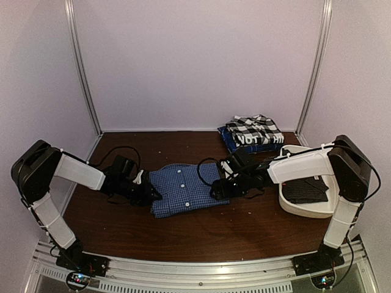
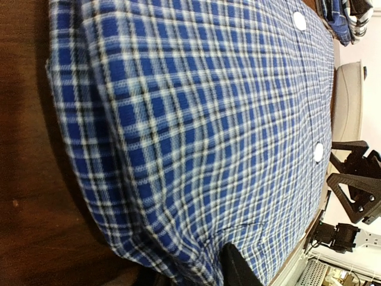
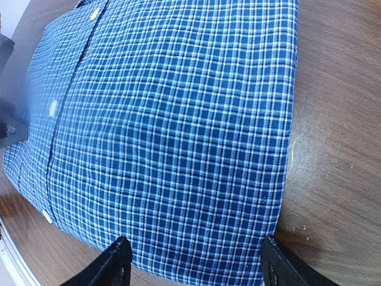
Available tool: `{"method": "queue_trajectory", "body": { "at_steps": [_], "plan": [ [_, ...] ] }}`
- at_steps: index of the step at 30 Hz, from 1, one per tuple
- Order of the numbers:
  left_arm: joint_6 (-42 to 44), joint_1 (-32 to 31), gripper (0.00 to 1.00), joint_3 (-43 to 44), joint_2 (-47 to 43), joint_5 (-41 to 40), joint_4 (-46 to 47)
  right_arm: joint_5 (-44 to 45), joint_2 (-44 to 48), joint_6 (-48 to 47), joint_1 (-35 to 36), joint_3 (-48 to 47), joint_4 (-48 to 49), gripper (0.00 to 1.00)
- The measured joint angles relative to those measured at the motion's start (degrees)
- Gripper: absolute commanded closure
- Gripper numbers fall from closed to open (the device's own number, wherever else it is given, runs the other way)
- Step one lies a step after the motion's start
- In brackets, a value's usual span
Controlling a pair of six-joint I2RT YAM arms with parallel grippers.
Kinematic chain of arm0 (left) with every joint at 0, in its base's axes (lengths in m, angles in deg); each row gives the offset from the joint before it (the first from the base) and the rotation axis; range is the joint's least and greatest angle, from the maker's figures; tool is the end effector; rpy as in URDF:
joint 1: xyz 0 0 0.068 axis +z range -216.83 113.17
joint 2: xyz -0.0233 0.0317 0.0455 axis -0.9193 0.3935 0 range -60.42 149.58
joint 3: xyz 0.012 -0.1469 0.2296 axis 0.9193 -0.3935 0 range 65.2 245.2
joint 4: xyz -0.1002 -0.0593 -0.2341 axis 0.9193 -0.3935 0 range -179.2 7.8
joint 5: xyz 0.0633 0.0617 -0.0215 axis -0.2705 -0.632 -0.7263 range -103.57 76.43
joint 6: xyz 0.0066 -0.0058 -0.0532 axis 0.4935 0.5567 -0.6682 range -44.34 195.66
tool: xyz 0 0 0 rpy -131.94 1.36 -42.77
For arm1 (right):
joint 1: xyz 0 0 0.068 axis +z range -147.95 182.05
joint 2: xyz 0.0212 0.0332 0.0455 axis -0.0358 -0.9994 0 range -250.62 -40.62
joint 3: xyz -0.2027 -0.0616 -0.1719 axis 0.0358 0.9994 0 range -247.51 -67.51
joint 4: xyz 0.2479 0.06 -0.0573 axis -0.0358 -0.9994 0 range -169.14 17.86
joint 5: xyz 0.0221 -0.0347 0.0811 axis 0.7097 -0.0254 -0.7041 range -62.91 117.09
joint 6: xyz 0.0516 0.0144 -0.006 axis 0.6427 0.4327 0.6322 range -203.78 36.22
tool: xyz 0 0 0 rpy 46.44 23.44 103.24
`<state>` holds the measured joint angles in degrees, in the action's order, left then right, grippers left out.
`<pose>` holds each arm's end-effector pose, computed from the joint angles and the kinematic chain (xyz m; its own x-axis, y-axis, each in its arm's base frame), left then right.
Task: Fold and stack the long sleeve shirts
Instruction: Pick up the square-folded shirt from the center of the board.
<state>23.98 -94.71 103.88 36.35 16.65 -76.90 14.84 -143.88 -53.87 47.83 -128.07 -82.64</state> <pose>0.2522 -0.1538 0.1159 -0.9646 -0.2566 -0.0605 -0.1349 0.6775 -0.7230 0.2501 0.2679 0.1613 -0.8776 -0.2030 -0.4343 -0.4053 0.7979 0.4461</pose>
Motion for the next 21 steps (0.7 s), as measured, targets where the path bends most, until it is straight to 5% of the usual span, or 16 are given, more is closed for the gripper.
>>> {"method": "queue_trajectory", "body": {
  "at_steps": [8,21],
  "plan": [
    [-3.0,0.0,0.99,0.9,2.6,1.6,1.6,0.6,0.0,0.0,-0.3,-1.9,-0.3,0.25],
    [3.2,0.2,1.00,8.5,2.6,-0.6,-13.8,0.9,0.0,0.0,-0.5,-3.4,0.7,0.25]
  ]
}}
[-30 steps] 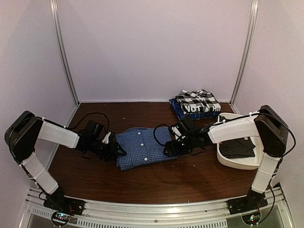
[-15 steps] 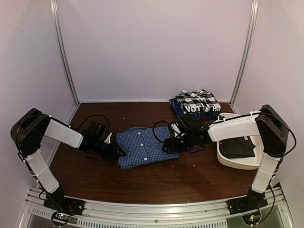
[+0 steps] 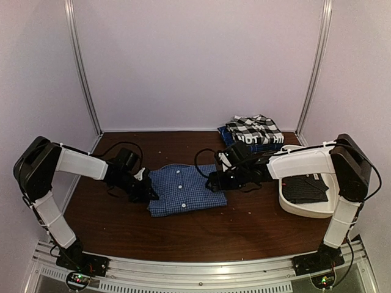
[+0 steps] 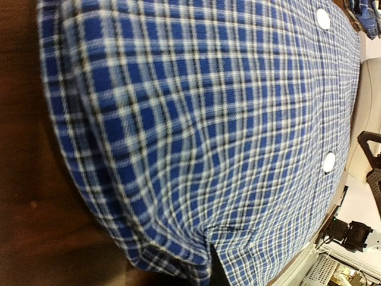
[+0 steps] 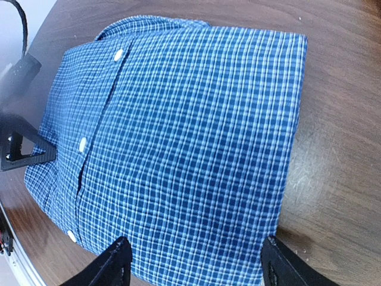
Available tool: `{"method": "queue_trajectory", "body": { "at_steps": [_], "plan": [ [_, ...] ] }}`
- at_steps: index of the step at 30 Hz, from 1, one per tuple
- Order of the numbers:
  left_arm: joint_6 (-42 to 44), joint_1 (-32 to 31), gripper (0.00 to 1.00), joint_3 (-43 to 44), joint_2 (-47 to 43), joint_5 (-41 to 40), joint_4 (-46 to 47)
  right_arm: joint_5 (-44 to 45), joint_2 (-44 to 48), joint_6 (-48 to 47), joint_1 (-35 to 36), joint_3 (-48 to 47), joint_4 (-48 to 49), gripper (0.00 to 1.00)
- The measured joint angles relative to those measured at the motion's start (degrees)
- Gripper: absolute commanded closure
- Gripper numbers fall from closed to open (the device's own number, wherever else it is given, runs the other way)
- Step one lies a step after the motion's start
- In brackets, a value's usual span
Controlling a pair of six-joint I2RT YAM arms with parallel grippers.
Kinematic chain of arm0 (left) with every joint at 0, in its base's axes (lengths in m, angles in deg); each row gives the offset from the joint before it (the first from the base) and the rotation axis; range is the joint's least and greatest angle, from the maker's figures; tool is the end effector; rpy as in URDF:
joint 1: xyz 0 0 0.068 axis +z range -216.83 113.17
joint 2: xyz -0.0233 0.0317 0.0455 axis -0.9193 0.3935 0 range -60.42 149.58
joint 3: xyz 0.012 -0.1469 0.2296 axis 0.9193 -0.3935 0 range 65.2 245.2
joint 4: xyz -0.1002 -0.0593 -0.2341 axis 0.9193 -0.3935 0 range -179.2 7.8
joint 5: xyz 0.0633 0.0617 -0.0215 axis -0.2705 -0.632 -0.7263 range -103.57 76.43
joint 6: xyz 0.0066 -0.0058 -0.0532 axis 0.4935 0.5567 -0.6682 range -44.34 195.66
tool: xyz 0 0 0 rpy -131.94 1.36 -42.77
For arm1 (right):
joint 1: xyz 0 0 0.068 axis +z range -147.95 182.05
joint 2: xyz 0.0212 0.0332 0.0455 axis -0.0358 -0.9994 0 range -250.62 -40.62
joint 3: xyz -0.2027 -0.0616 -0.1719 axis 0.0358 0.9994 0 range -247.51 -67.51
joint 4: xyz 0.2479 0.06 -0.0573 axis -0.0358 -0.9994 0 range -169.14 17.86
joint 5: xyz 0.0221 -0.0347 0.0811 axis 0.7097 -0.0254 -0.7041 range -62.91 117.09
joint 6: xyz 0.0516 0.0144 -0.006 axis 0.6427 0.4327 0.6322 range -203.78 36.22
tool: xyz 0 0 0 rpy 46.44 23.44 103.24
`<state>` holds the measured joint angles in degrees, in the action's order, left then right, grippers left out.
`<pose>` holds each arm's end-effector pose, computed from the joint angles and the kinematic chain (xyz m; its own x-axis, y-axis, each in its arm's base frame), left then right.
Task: Fold and stack the long sleeve shirts
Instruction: Pick up the square-folded shirt from the center of the board, then turn over the square-folded shirt at the center of the board.
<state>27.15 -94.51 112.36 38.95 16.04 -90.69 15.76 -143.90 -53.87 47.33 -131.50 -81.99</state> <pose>0.2679 -0.1605 0.1255 -0.9745 -0.2242 -0.0015 -0.1690 0.7391 -0.6520 0.2620 0.2746 0.1794 -0.8539 -0.1673 -0.4928 -0.4169 0.7868 0.4552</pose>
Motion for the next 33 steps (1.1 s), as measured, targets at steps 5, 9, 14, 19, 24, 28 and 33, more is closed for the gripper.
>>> {"method": "queue_trajectory", "body": {
  "at_steps": [5,9,14,19,24,28,33],
  "plan": [
    [7.1,4.0,1.00,1.7,-4.3,-1.2,-11.0,0.2,-0.3,0.1,0.0,-2.1,1.1,0.31],
    [12.3,8.1,1.00,3.4,-8.0,-2.2,-19.3,-0.1,-2.3,0.6,0.0,-4.5,2.3,0.46],
    [16.7,10.3,1.00,6.6,-10.4,-3.2,-26.4,-0.7,-6.0,1.1,0.8,-8.5,2.8,0.68],
    [19.0,10.4,1.00,9.4,-11.0,-4.0,-30.4,-1.0,-9.0,1.8,2.6,-12.5,2.9,0.80],
    [20.2,10.4,1.00,11.3,-11.1,-4.9,-33.5,-1.3,-12.4,2.1,3.4,-15.0,3.4,0.86],
    [21.0,10.5,1.00,12.8,-11.8,-5.5,-35.4,-1.4,-15.7,2.6,3.4,-15.6,3.7,0.87],
    [22.1,10.6,1.00,16.2,-12.6,-6.3,-37.8,-1.2,-20.5,2.8,4.0,-18.1,3.1,0.89]
  ]
}}
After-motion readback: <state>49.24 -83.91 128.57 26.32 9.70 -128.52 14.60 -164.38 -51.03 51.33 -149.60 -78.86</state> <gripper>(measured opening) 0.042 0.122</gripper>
